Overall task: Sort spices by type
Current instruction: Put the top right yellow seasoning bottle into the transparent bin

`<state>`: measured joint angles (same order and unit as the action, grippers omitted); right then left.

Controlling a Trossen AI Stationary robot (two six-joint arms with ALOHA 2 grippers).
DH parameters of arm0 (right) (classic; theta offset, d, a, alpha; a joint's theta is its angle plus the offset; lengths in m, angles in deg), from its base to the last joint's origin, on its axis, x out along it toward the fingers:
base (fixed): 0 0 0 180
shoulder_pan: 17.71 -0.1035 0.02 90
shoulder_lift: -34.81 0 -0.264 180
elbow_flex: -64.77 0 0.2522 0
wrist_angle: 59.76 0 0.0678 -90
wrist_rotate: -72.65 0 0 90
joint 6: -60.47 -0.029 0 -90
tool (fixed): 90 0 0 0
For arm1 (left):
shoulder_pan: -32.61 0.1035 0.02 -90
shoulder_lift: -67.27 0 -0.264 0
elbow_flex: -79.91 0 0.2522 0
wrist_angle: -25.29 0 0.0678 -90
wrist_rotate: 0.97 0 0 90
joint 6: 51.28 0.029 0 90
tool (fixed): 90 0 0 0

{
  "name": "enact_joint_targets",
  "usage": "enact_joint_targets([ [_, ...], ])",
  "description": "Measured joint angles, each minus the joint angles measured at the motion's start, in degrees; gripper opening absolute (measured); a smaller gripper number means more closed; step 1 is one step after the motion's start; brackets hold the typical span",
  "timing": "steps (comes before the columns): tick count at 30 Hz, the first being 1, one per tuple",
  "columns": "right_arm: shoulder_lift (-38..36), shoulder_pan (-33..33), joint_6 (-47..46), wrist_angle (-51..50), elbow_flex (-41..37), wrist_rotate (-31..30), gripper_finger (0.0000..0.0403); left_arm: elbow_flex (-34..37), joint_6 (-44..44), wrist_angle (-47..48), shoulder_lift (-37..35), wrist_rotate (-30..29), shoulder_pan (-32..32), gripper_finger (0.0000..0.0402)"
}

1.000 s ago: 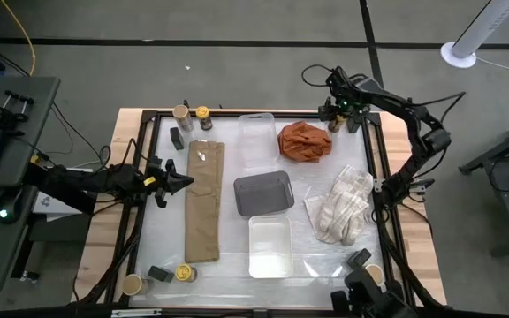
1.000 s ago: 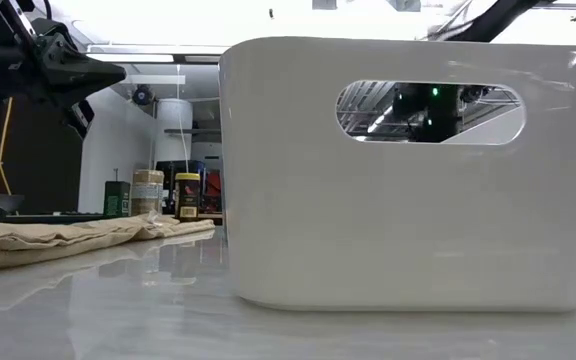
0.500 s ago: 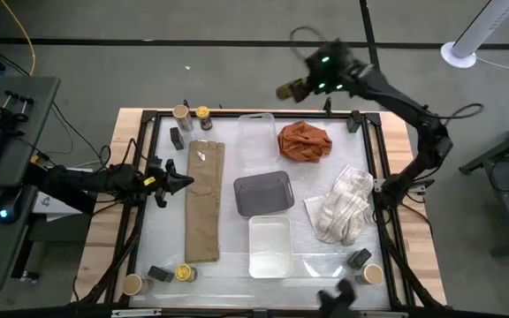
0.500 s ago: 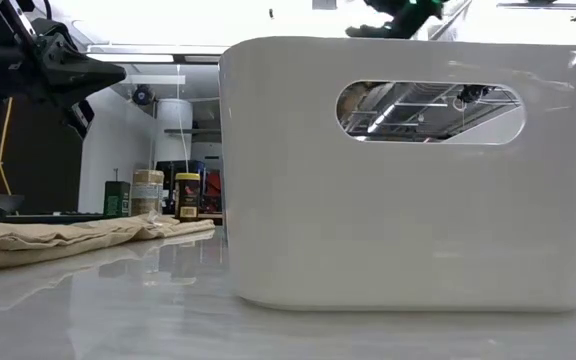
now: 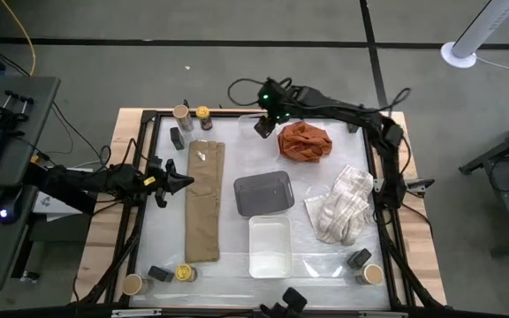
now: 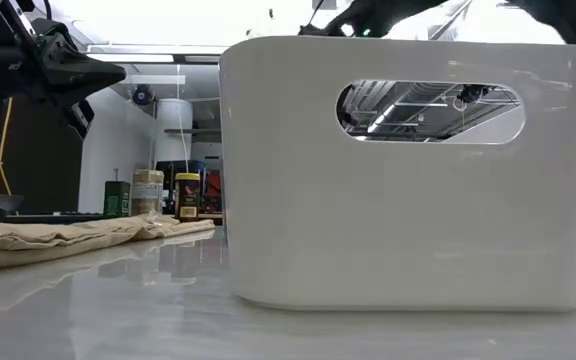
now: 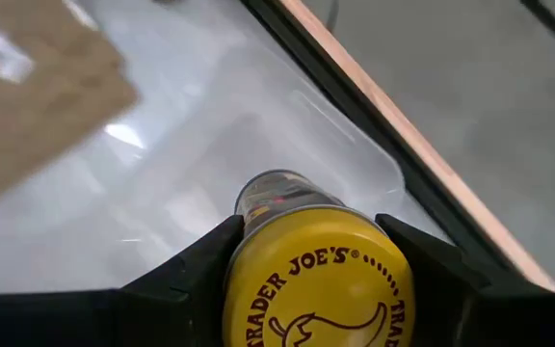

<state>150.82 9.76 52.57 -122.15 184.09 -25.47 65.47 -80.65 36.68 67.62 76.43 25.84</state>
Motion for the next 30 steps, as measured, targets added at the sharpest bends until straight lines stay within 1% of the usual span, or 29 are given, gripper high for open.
enact_joint_targets([
  [2,2.67,-0.05,0.44,-1.02,2.15,-1.18,0.0211,-0.01,0.01,0.0,0.01,0.0,-0.01,0.0],
  [5,5.86,-0.05,0.65,-2.6,5.41,-1.28,0.0211,0.01,0.01,0.0,0.0,0.0,-0.01,0.0],
  [10,9.64,-0.16,2.53,-3.95,7.93,-2.4,0.0211,-0.01,-0.01,0.0,0.0,0.0,-0.01,0.0],
  [16,9.89,-0.16,4.21,-7.14,8.08,-5.41,0.0211,0.0,0.01,0.0,0.0,0.0,0.0,0.0],
  [21,9.9,-0.16,4.29,-8.88,8.04,-5.41,0.0211,0.01,-0.02,0.0,-0.02,0.0,-0.01,0.0],
  [30,9.9,-0.1,0.85,-11.86,8.04,-5.42,0.0211,0.02,0.0,0.0,0.0,0.0,0.0,0.0],
])
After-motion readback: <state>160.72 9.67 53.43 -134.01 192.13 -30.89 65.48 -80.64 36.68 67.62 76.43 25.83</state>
